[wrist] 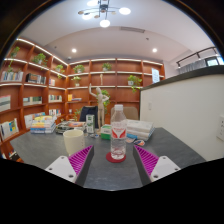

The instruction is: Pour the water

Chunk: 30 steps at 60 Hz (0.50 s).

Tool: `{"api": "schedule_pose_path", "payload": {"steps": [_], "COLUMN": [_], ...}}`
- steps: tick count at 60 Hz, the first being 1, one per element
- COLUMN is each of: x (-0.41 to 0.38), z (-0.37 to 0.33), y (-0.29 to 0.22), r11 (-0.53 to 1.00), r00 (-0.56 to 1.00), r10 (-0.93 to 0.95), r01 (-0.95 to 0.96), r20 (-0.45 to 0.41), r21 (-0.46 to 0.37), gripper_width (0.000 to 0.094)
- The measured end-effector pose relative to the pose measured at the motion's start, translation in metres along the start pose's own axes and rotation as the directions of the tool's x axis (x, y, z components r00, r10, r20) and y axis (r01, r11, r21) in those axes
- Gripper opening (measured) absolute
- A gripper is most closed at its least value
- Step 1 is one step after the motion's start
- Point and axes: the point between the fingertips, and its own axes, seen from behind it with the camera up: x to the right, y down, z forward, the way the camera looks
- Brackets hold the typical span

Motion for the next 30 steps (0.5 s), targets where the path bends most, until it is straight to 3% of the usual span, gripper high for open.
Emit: {"api": "schedule_pose_path", "payload": {"steps": [30], "x": [-0.007], "z": [-0.017], "y": [-0.007], "r11": [1.0], "r00": [1.0], "r10": [0.018], "r01": [-0.018], "r20": [-0.02], "r21": [0.012], "gripper_width": [0.0825]}}
